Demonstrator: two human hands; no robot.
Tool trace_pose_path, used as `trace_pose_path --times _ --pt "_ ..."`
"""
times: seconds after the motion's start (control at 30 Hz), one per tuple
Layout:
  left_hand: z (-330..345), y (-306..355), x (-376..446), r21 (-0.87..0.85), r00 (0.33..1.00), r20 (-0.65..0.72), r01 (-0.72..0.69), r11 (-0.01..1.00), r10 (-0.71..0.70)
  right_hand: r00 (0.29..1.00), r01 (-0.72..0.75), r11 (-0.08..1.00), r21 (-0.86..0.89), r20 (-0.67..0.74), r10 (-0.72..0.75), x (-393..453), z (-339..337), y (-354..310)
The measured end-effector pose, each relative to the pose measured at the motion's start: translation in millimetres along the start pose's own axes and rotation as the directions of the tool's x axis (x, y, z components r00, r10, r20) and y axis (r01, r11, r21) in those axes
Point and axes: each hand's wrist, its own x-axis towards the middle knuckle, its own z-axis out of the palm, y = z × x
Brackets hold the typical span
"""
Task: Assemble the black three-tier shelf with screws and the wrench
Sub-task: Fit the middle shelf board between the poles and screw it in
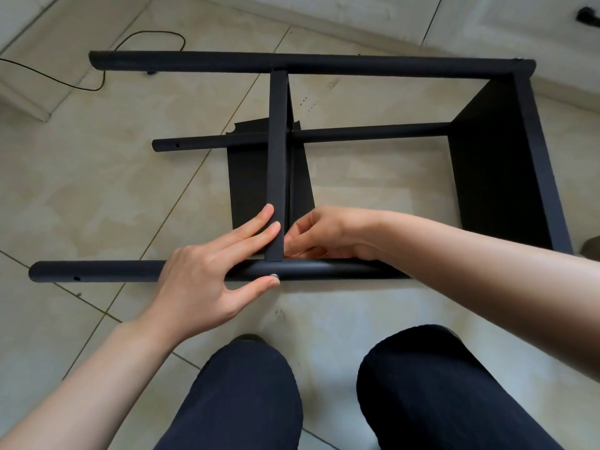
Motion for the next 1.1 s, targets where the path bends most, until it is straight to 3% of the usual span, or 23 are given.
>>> trace_pose_path --times 0.43,0.63,0.93,1.1 --pt "0 -1 1 -0.009 1.000 0.002 0.014 1.000 -0.014 0.989 0.035 0.995 0.090 0.143 -0.047 5 -3 -2" --pt "0 0 1 0.007 1.000 0.010 0.010 1.000 -0.010 0.983 0.004 0.999 -0.046 0.182 0.004 8 -10 -5" --pt "0 -1 1 0.006 1.000 0.009 0.014 1.000 -0.014 0.966 -0.070 0.997 0.037 0.251 0.058 15 -11 -3" --pt "-1 0 1 0.004 1.000 0.015 0.008 1.000 -0.008 0.964 -0.080 0.996 -0.041 0.250 0.087 16 -12 -3"
